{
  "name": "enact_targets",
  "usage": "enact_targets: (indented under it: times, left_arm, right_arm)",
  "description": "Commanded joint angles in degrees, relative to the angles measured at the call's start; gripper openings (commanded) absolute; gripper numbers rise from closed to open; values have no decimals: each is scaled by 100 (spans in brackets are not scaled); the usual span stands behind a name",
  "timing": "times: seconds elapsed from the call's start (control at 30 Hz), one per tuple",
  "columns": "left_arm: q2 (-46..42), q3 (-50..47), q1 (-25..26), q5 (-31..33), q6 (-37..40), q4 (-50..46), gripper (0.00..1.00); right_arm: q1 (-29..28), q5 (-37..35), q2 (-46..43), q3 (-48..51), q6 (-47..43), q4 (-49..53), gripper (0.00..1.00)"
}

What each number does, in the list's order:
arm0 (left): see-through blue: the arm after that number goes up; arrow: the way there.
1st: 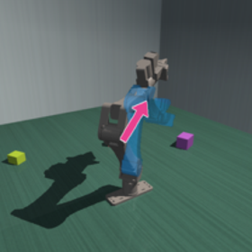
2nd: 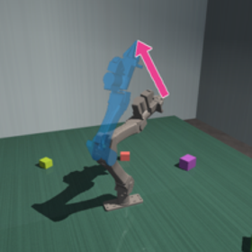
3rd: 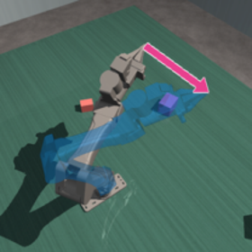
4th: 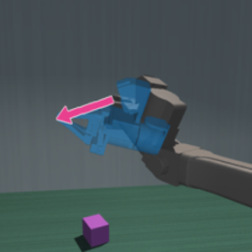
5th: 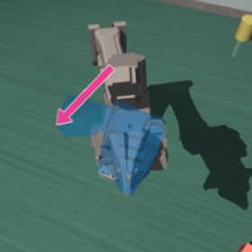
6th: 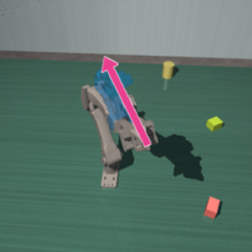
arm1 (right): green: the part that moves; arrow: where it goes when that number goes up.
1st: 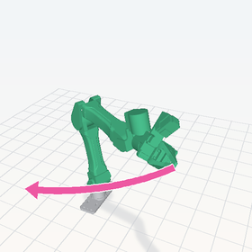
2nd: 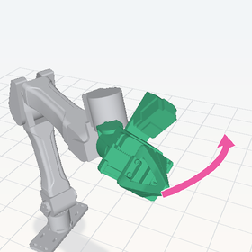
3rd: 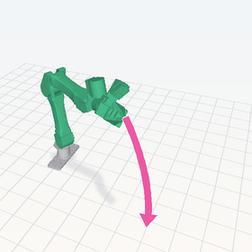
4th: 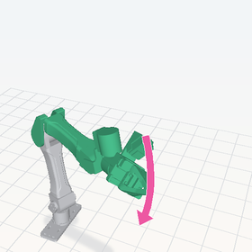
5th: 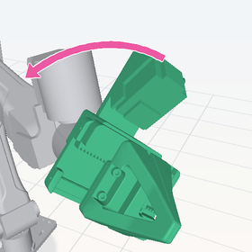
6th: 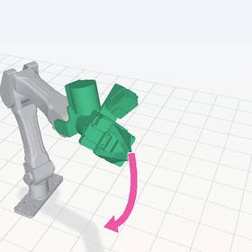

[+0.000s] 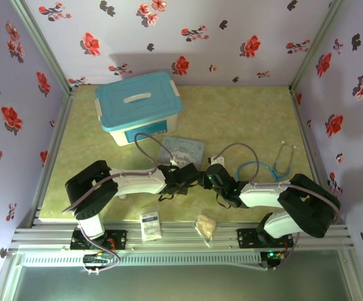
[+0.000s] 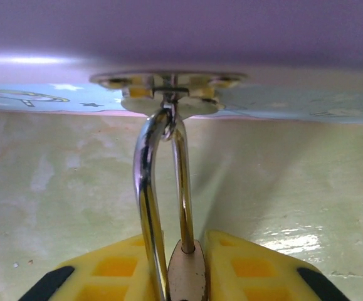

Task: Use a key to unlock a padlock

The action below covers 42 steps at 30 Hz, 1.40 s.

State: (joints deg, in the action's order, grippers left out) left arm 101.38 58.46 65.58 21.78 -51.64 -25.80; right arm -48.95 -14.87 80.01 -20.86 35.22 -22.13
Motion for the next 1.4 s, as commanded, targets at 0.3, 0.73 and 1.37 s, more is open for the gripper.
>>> enact_targets:
  times: [0.3,0.73,1.37]
  left_arm:
    - [363,547,403,461,153,-949,31]
    - [295,702,470,237,269,-832,42]
    - [536,1282,774,1260,51,-2277,25]
  right_arm:
    - [28,-161,-132,107,152,129,41]
    - [26,-261,-633,306,159,454,41]
    - [26,-387,-1052,527,235,740,41]
